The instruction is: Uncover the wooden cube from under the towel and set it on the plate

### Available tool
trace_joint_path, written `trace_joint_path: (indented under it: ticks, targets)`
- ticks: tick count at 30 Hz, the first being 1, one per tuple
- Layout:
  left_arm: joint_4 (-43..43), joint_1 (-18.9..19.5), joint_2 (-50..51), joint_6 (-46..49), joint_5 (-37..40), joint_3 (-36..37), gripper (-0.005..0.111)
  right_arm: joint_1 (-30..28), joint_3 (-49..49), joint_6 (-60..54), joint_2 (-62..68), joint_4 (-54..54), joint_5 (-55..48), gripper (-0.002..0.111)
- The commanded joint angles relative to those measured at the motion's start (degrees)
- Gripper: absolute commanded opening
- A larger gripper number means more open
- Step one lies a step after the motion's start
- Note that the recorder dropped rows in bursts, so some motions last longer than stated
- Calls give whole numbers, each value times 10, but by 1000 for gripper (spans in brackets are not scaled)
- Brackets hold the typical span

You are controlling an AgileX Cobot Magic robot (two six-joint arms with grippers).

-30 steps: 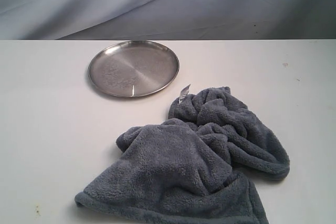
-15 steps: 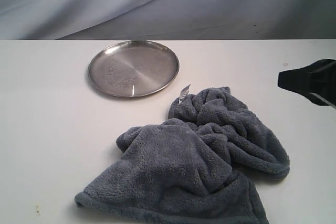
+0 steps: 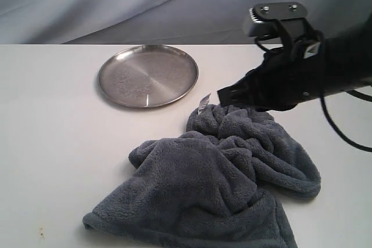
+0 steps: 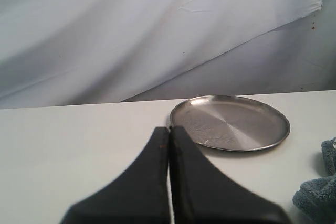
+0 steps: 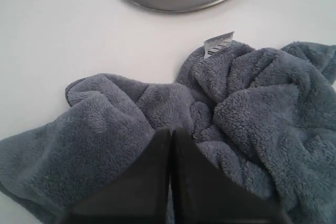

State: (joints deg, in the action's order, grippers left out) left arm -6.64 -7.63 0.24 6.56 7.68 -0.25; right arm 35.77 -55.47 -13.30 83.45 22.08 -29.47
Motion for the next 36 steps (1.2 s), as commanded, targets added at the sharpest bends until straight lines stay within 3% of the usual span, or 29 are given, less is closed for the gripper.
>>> trace_joint_path:
  ticks: [1, 6, 17, 24, 27, 36]
  targets:
    - [-1, -3, -2, -1, -1, 3, 0, 31, -56, 95, 69, -90, -18, 0]
    - [-1, -3, -2, -1, -1, 3, 0, 43, -107, 133, 129, -127, -51, 0]
    - [-1, -3, -2, -1, -1, 3, 0, 42, -112, 153, 140, -133, -42, 0]
    - [-1, -3, -2, -1, -1, 3, 0, 40, -120, 349, 154, -342, 0, 0]
    - [-1, -3, -2, -1, -1, 3, 0, 40, -160, 379, 181, -390, -18, 0]
    - [-1, -3, -2, -1, -1, 3, 0, 40, -338, 392, 308, -401, -43, 0]
